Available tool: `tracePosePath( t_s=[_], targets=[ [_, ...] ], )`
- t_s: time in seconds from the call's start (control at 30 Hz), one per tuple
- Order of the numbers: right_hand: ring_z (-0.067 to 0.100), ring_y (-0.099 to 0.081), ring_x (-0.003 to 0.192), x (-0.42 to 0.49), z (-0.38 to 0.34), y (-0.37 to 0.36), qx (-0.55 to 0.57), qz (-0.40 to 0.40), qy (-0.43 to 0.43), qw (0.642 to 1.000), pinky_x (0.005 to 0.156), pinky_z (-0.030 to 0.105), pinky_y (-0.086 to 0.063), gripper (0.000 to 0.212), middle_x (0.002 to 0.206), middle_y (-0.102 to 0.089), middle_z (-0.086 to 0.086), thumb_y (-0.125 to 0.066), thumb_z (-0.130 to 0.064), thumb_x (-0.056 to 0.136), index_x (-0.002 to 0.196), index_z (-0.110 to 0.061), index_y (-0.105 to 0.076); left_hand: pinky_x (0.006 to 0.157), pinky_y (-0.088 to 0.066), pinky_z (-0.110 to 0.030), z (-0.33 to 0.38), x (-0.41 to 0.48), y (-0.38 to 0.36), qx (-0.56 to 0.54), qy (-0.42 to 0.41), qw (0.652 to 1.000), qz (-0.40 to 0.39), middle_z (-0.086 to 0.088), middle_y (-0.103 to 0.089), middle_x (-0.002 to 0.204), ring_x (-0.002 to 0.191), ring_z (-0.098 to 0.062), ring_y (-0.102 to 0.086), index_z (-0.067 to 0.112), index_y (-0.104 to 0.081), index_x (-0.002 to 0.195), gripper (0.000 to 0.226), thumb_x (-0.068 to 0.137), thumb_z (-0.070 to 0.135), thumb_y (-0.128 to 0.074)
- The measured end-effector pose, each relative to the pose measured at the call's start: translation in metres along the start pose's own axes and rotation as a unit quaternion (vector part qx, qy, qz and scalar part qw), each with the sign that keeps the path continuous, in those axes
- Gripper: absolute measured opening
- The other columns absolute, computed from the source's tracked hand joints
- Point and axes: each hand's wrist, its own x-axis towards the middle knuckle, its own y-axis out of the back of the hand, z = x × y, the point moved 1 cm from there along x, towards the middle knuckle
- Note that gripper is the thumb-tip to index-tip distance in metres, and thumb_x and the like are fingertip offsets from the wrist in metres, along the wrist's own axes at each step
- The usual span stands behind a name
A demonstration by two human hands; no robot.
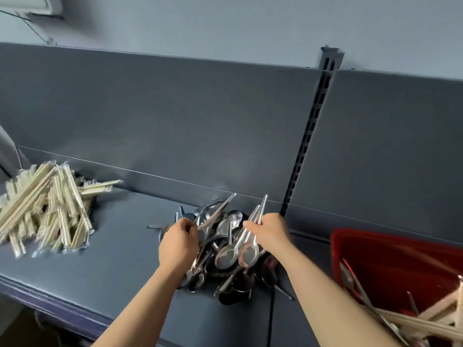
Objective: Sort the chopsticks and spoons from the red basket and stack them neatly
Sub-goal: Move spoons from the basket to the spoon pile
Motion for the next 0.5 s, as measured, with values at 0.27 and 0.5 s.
tracePosePath(
  t_s=[0.27, 0.5],
  targets=[
    [0.016, -0.051, 0.037, -0.009, -0.002, -0.021, 0.006, 0.055, -0.083, 0.995, 0.047, 0.024, -0.042, 0.050, 0.042, -0.059, 0.004, -0.070, -0.045, 0.080, 0.051, -0.012, -0.047, 0.061, -0.021, -0.025, -0.012, 0.022, -0.007, 0.012, -0.070, 0.994, -0.080, -0.002, -0.056, 0.084, 0.059, -0.013, -0.042, 0.017, -0.052, 0.072, 0.023, 0.094, 0.018, -0.048],
    [0.007, -0.056, 0.033, -0.023, 0.005, -0.020, 0.043, 0.109, -0.127, 0.985, 0.038, 0.020, -0.040, 0.031, 0.067, -0.070, 0.007, -0.072, -0.030, 0.080, 0.090, -0.014, -0.048, 0.076, -0.040, -0.034, -0.012, 0.022, -0.010, -0.029, -0.093, 0.981, -0.170, -0.011, -0.051, 0.108, 0.088, -0.026, -0.049, 0.009, -0.057, 0.101, 0.019, 0.089, 0.002, -0.043]
  ],
)
